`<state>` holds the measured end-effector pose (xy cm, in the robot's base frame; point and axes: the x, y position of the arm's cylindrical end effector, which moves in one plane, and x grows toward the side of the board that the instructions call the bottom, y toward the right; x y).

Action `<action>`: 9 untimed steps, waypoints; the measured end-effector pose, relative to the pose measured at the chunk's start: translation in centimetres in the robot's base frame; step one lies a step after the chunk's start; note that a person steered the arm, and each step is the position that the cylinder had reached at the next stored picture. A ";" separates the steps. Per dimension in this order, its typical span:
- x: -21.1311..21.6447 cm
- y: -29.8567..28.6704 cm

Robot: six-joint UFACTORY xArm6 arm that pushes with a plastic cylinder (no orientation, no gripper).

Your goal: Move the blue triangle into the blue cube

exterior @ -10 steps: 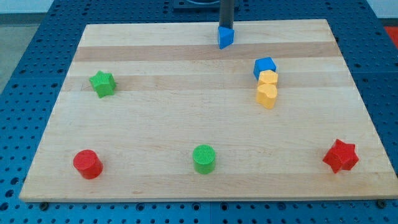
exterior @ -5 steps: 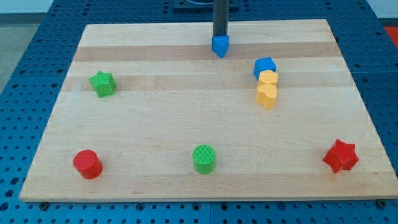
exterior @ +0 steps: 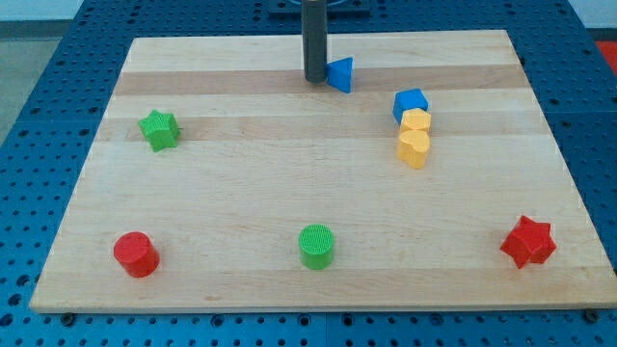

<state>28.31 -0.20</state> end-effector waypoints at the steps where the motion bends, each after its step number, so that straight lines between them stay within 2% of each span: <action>1: -0.5 2.0; 4: 1.6 8.6; 9: 2.8 9.5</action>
<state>31.11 9.28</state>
